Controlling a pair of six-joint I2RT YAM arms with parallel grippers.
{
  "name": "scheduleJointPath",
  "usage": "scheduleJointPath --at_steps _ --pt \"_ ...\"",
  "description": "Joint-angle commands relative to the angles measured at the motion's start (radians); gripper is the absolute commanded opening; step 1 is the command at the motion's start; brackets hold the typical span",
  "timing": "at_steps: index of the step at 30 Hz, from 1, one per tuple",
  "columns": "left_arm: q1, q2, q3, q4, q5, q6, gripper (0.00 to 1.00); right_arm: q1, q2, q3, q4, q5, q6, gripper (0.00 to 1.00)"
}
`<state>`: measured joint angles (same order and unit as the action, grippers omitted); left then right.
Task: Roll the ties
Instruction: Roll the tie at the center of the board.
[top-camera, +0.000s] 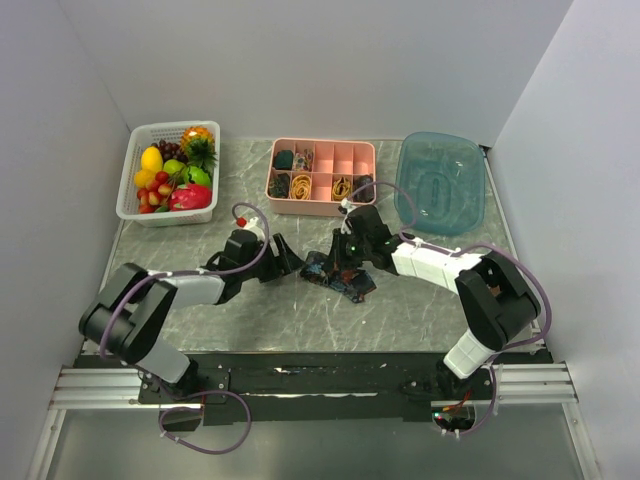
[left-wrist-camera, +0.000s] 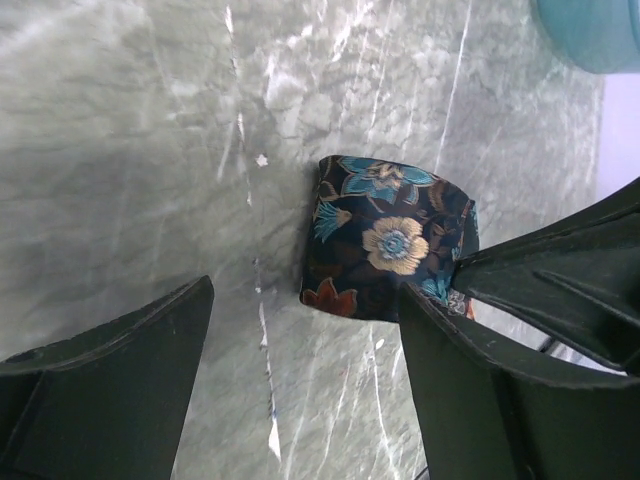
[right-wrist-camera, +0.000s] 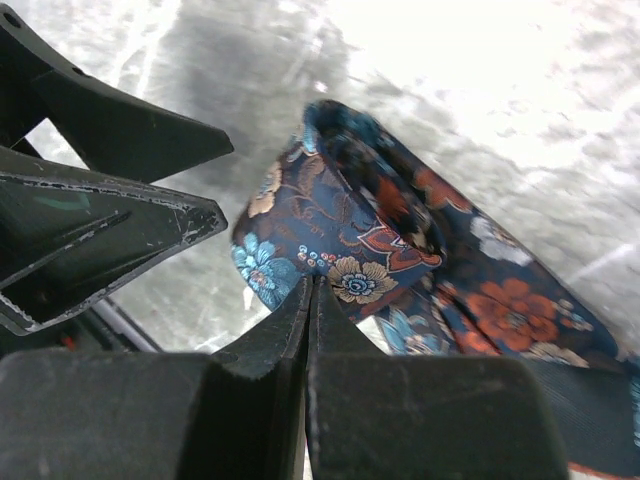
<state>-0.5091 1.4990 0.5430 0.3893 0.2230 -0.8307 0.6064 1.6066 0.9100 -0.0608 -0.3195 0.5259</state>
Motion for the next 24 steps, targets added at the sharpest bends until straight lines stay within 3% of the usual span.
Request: scheduleJointPath --at_steps 1,13,24 --pt "0.003 0.059 -0.017 0.212 0.076 -0.061 0.81 0.000 -0.033 -0.023 -0.050 0.068 -0.020 0.00" --pt "-0.003 0.184 -0.022 0.408 0.119 -0.136 0.82 0.000 -0.030 -0.049 -0.076 0.103 -0.020 0.00" --pt "-0.068 0.299 0.023 0.471 0.082 -0.117 0.77 -0.004 -0.005 -0.062 -0.073 0.109 -0.012 0.00"
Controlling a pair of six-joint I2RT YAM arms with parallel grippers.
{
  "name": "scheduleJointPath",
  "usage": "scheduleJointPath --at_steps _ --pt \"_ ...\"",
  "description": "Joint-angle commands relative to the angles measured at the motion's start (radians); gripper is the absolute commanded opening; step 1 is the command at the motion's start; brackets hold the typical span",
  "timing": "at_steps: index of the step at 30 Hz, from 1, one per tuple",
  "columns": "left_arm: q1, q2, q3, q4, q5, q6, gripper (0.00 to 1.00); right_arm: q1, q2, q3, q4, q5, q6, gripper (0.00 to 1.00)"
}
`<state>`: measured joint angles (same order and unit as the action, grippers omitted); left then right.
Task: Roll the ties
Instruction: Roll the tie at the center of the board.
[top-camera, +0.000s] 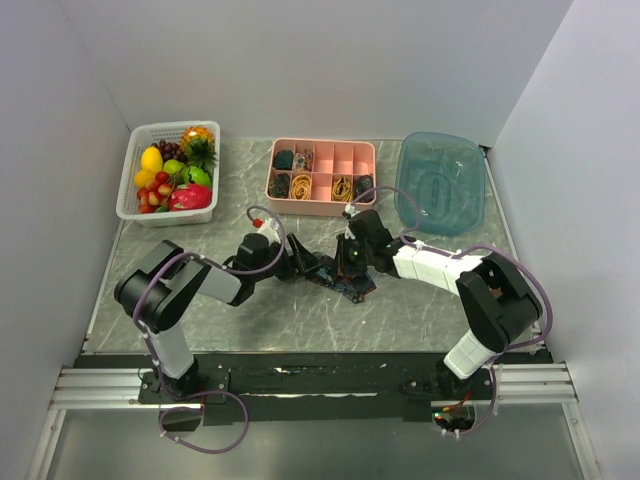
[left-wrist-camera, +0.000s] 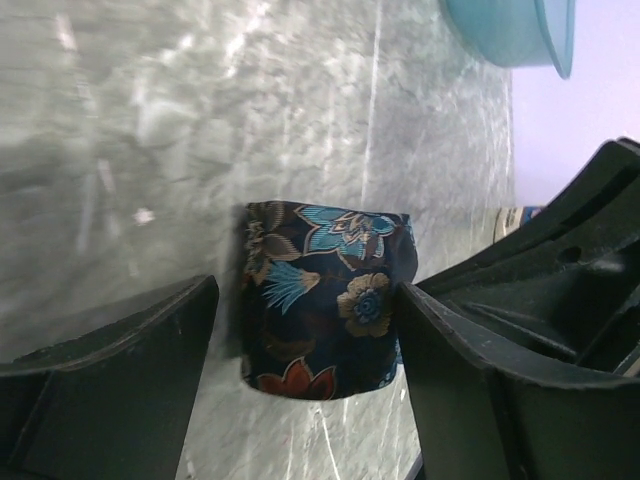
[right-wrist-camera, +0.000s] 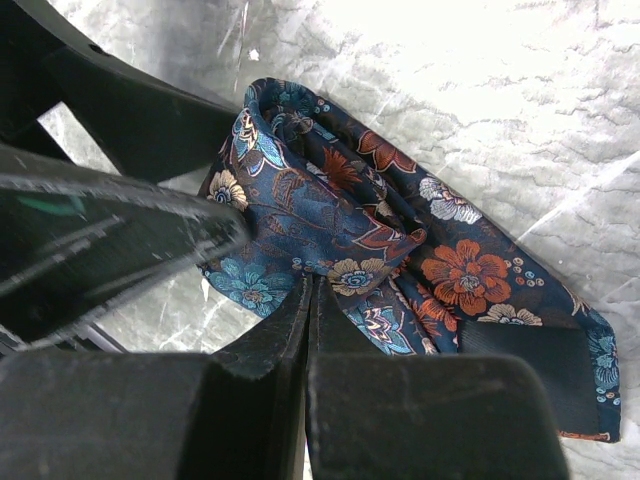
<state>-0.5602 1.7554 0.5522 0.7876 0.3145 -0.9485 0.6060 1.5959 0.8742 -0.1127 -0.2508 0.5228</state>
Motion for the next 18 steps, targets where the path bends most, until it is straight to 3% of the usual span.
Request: scheduleJointPath --at_steps 1,10,14,18 --pt "-0.018 0.061 0.011 0.088 -0.005 -0.006 0.76 -0.006 0.007 -0.026 -0.022 0.042 -0.009 0.00" --pt "-0.040 0.159 0.020 0.237 0.023 -0.049 0.70 -0.020 0.025 -0.044 -0.019 0.028 -0.009 0.00" --pt "-0.050 0.187 0.034 0.271 0.024 -0.055 0.62 -0.020 0.042 -0.052 -0.016 0.027 -0.007 0.00" --pt "-0.060 0.181 0.031 0.285 0.011 -0.053 0.47 -0.022 0.062 -0.053 -0.007 0.016 -0.007 0.00"
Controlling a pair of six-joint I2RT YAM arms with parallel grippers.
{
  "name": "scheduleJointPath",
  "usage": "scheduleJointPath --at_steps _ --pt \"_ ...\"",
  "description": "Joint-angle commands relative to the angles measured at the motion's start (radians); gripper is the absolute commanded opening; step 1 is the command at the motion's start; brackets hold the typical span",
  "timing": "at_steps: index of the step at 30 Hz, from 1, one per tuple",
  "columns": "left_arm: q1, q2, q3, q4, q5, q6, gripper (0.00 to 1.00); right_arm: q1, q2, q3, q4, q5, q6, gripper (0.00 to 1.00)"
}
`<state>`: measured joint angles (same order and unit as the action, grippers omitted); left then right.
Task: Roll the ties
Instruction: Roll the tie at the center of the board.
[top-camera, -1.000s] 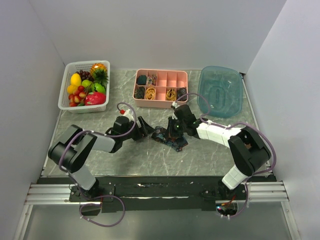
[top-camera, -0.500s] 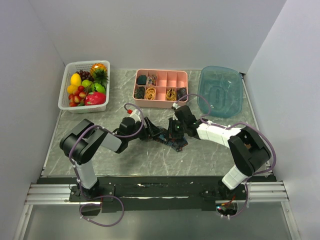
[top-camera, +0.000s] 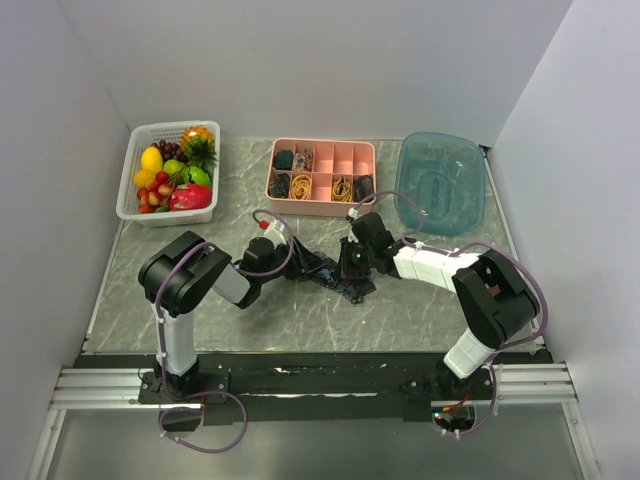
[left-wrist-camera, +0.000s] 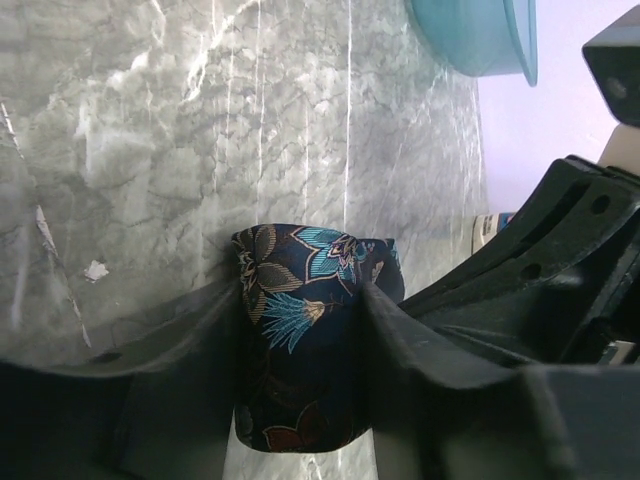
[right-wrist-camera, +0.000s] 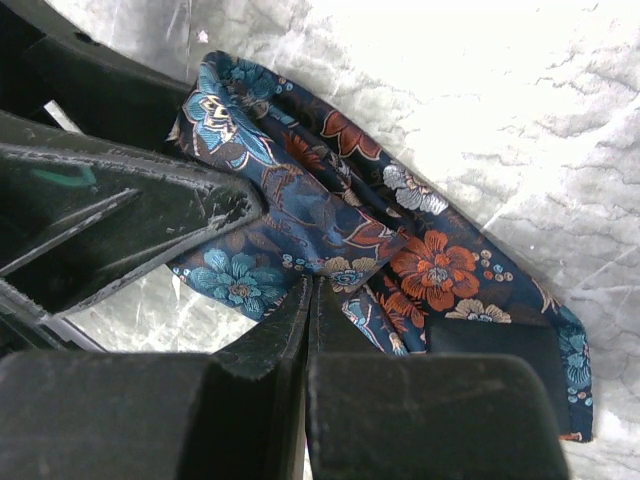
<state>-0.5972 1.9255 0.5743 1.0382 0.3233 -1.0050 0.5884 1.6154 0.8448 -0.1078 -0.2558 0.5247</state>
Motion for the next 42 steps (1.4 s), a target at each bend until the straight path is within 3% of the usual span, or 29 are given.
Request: scheduleJointPath --at_steps 1,11,18,22,26,42 --pt "-0.023 0.001 0.004 0.034 0.002 0.003 0.44 -0.002 0.049 -0.023 -0.010 0.018 -0.009 0.00" --pt "-0.024 -0.123 0.053 -0.177 -0.033 0.094 0.24 0.001 0.107 0.022 0.026 -0.022 -0.014 0.00" --pt "-0.038 -0.246 0.172 -0.530 -0.160 0.226 0.22 0.022 0.175 0.109 0.045 -0.060 -0.002 0.00" --pt "-0.062 -0.275 0.263 -0.798 -0.255 0.325 0.22 0.027 0.205 0.148 0.056 -0.080 0.011 0.00" --pt "-0.088 -0.280 0.329 -0.956 -0.354 0.397 0.21 0.027 0.178 0.152 0.060 -0.088 0.015 0.00" --pt "-0.233 -0.203 0.565 -1.328 -0.725 0.513 0.23 -0.021 -0.017 0.074 0.014 -0.023 -0.003 0.00"
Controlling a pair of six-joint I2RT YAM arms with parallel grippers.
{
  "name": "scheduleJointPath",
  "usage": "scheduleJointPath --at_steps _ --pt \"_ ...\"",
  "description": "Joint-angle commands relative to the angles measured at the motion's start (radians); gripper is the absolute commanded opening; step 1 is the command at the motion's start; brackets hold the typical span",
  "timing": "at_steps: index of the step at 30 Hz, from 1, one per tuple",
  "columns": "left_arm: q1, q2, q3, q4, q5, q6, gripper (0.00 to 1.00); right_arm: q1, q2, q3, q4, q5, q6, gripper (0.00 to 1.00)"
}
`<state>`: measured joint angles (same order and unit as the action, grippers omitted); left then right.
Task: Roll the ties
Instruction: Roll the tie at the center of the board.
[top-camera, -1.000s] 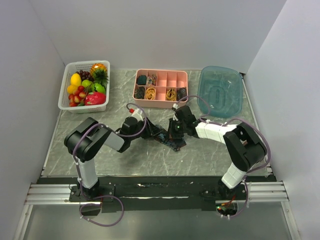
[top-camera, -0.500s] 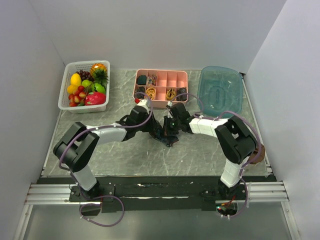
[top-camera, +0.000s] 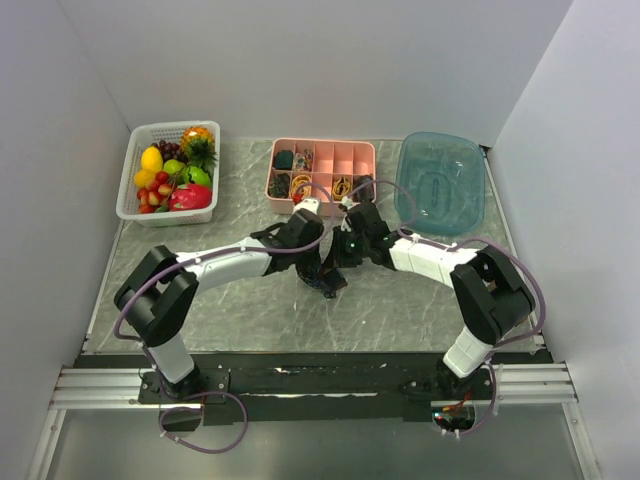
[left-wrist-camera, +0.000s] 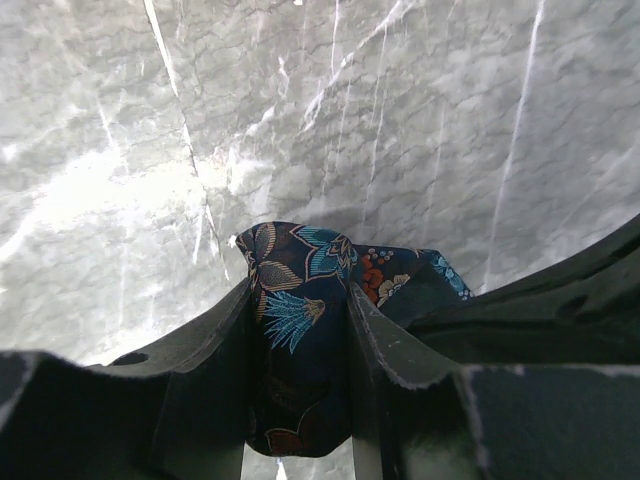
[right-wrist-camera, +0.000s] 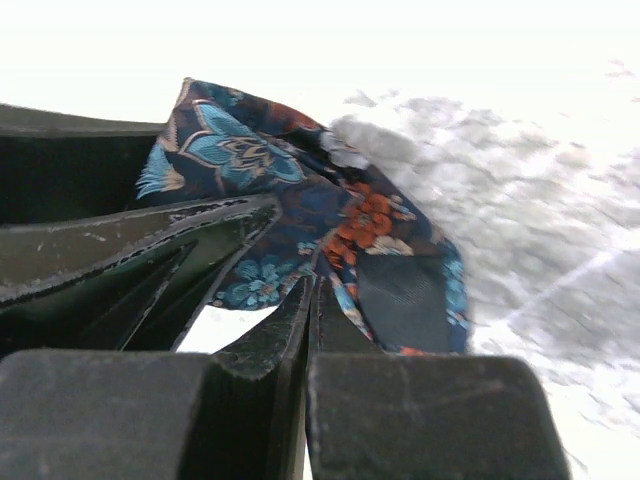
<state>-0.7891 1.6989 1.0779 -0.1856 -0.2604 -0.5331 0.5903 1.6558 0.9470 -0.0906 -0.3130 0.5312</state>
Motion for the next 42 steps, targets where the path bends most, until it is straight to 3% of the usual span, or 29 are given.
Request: scheduleJointPath --at_steps 1,10,17,23,33,42 --pt "-0.048 0.030 0.066 -0.110 -0.158 0.042 0.23 -0.026 -0.060 -0.037 -0.006 0.034 -0.011 0.00" --pt "-0.173 0.085 0.062 -0.129 -0.402 -0.005 0.23 -0.027 -0.047 -0.102 0.031 -0.017 -0.011 0.00" --pt "-0.249 0.162 0.092 -0.153 -0.513 -0.051 0.25 -0.026 -0.022 -0.128 0.052 -0.021 -0.008 0.00" --pt "-0.314 0.255 0.189 -0.219 -0.588 -0.073 0.36 -0.027 0.025 -0.142 0.071 -0.031 0.001 0.00" --pt "-0.349 0.246 0.206 -0.226 -0.583 -0.131 0.65 -0.047 0.001 -0.174 0.118 -0.075 0.006 0.00" --pt "-0.351 0.168 0.145 -0.117 -0.505 -0.153 0.66 -0.113 -0.125 -0.267 0.195 -0.149 0.030 0.00"
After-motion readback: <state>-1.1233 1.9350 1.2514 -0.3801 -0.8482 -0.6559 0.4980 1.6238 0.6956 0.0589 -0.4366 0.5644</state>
